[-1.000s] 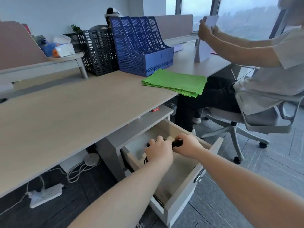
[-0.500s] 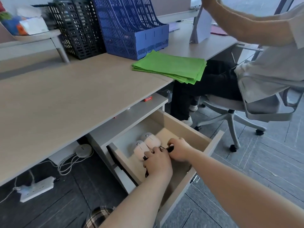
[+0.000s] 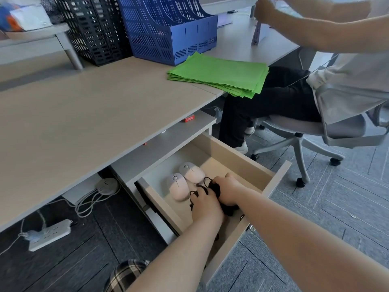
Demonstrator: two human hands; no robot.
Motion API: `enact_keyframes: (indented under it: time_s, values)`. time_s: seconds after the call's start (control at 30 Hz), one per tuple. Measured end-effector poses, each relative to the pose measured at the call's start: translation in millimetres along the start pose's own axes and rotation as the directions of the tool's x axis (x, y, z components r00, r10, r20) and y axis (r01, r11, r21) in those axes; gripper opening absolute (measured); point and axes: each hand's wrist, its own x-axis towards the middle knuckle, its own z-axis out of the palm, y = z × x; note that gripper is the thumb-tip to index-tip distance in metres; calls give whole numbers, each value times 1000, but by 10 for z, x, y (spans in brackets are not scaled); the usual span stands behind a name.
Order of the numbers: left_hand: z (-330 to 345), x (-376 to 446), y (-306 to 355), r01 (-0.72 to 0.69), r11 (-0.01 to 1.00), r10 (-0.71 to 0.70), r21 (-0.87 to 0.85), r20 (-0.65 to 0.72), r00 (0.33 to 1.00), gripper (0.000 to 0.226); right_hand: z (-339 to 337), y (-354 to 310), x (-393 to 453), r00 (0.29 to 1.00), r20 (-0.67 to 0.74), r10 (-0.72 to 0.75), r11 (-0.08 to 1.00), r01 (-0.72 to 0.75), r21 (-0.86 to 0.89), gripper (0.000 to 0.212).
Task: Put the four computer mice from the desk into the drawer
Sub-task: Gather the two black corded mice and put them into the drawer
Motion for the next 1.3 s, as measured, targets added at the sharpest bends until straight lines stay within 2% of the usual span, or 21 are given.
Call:
enact_keyframes:
  time_s: [0.17,0.3,0.43,0.6,0.77,0.93,1.13,1.3]
  values:
    - [-22,19,-35,-24,998,27,53,-66,997,47,1,-5,-12,1000,9,-27,999,27,-24,47]
    - [-63,6,-54,-26,996,34,84,-95,995,50,-6,4,-15,999,-26,-27,1000,27,-5,50]
    - [-135,-59,-78,-50,993,55,102,-42,998,81,-8,-8,-31,999,-38,-29,999,31,35,52]
    - [-200,-120,-90,-50,984,59,171,-53,997,91,-46,-27,-83,991,-131,-23,998,31,63,41]
    - [-386,-169,-123,-90,972,116,216,-114,987,79,-127,-77,-207,970,-243,25,990,10,142,38]
    - [-686,-198,-199,-71,932,139,354,-173,975,45,-318,-41,-424,950,-286,126,971,-59,231,35]
    - [-1122,-382,-73,-48,883,175,467,-234,956,36,-494,-1,-711,972,-208,108,993,-97,63,16]
    - [-1284,-538,-77,-39,874,195,484,-277,941,33,-583,-39,-887,973,-189,130,990,-137,-24,12]
